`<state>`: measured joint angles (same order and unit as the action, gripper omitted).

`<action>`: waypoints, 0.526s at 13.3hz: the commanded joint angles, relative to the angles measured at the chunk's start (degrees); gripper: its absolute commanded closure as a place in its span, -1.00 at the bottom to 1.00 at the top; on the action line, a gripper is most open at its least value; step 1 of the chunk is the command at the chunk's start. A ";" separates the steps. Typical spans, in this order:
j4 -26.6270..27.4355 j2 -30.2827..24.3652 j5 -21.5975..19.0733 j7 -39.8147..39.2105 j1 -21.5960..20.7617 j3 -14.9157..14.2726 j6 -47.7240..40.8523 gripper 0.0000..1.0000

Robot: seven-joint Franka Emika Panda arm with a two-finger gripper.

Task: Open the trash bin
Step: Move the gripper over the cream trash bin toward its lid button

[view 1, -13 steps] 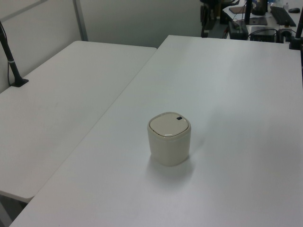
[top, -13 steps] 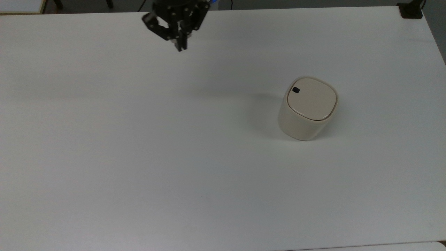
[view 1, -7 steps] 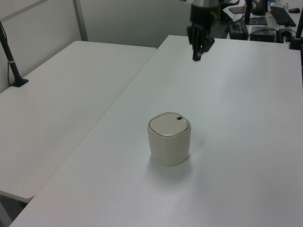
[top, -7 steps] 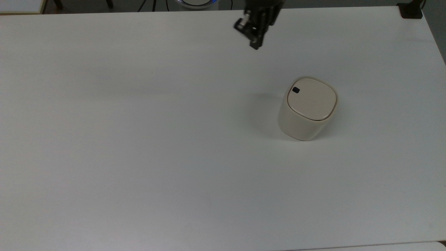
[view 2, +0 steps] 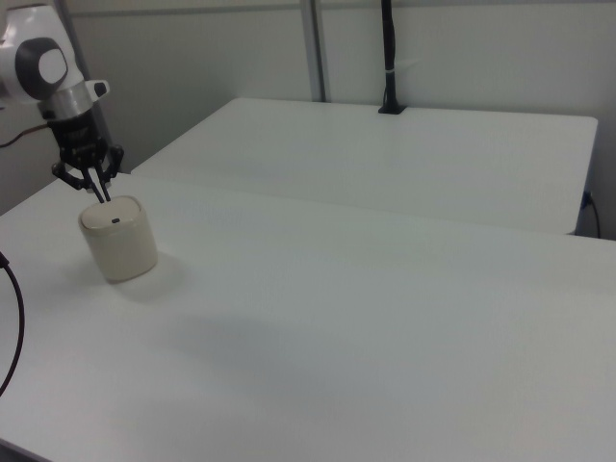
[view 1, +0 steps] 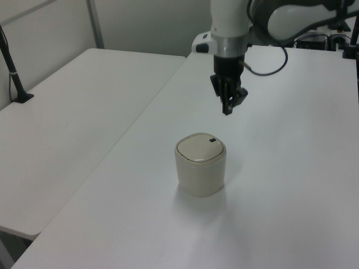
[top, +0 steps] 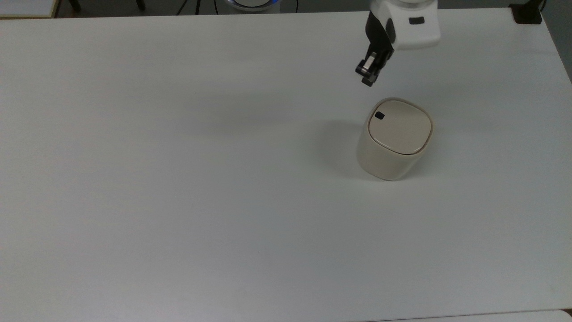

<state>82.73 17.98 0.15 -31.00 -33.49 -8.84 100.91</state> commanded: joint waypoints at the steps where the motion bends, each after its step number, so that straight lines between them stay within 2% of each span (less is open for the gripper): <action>1: -0.64 2.05 -0.59 1.11 -2.72 -0.91 2.53 0.79; 7: -0.73 8.99 -0.06 6.65 -3.95 -0.91 13.42 0.79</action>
<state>82.75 23.72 0.15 -26.79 -36.39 -8.86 109.66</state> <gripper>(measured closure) 0.890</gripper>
